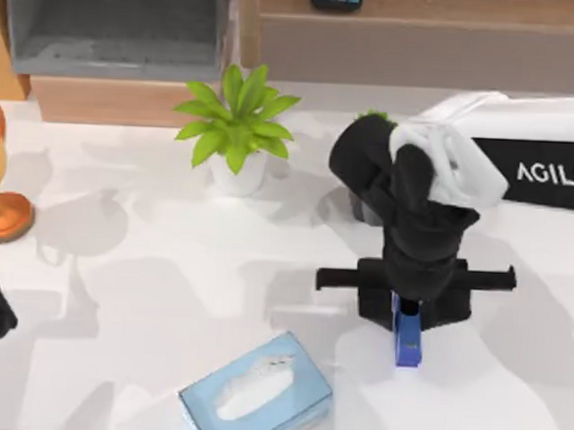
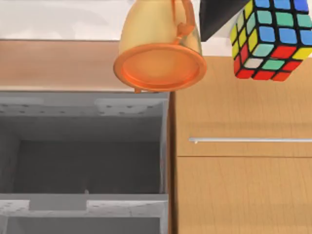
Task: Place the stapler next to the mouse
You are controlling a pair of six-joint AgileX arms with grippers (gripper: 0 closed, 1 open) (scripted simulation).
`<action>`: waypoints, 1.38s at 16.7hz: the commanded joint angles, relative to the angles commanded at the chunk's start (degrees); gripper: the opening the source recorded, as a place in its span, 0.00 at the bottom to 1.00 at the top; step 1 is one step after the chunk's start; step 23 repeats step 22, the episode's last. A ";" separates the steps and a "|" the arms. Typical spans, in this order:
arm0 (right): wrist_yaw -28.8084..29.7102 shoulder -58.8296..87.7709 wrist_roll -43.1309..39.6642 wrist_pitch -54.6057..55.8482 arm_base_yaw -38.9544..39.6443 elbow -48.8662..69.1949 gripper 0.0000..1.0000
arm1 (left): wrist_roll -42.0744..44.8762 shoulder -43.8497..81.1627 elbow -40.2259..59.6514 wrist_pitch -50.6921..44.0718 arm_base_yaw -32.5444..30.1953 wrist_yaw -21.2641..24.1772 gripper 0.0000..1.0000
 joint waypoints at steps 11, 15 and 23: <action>0.00 0.00 0.00 0.00 0.00 0.00 0.60 | 0.00 0.00 0.00 0.00 0.00 0.00 1.00; 0.00 0.00 0.00 0.00 0.00 0.00 0.90 | 0.00 0.00 0.00 0.00 0.00 0.00 1.00; 0.00 0.00 0.00 0.00 0.00 0.00 1.00 | 0.00 0.00 0.00 0.00 0.00 0.00 1.00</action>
